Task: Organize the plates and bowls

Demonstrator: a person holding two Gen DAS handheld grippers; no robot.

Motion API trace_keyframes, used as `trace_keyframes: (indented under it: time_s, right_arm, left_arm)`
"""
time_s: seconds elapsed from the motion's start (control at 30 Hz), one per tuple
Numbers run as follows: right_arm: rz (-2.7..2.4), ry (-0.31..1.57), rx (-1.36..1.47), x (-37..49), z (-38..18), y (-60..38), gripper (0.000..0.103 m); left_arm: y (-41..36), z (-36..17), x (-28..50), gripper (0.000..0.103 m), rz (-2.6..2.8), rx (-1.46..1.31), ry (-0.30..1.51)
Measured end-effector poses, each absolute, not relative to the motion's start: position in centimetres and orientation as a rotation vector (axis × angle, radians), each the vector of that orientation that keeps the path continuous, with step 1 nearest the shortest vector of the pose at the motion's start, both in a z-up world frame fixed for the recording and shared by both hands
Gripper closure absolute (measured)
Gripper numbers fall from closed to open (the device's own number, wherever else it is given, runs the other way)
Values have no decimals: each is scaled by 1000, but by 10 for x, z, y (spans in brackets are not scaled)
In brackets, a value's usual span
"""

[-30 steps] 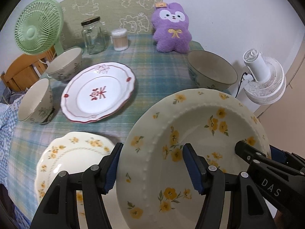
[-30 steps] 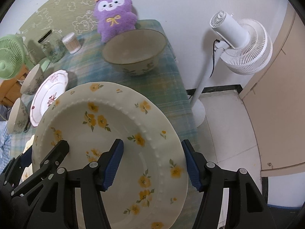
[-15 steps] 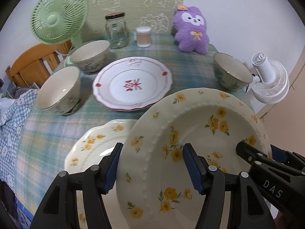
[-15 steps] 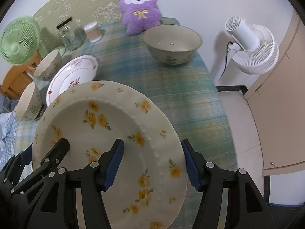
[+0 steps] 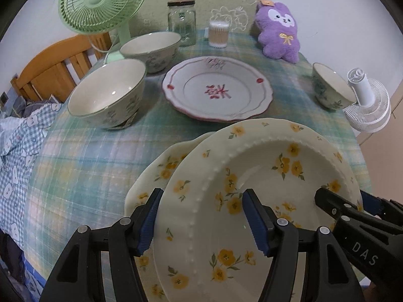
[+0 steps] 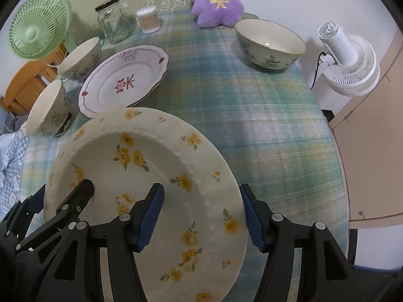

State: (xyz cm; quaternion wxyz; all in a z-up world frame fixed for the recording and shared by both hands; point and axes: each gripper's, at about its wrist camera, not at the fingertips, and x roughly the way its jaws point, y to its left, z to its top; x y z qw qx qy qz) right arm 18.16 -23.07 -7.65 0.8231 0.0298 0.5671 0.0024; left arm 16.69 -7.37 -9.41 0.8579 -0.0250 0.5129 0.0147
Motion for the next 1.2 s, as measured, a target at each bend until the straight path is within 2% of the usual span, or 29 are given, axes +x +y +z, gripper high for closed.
trace_keyframes:
  time_s: [0.53, 0.67, 0.77, 0.93, 1.2]
  right_arm:
    - [-9, 1238, 20, 184, -92, -217, 42]
    - [6, 1241, -9, 183, -94, -215, 45]
    - [18, 1237, -6, 183, -94, -216, 46]
    - [46, 1221, -25, 179, -91, -214, 53]
    - [49, 1230, -17, 181, -95, -212, 53]
  left_arm:
    - [-62, -114, 168, 37, 42, -55, 1100]
    - [-65, -114, 168, 34, 65, -40, 1081]
    - [-69, -116, 168, 28, 78, -20, 1077]
    - [-75, -117, 168, 27, 97, 45, 1071]
    - [-70, -112, 165, 25, 100, 25, 1069]
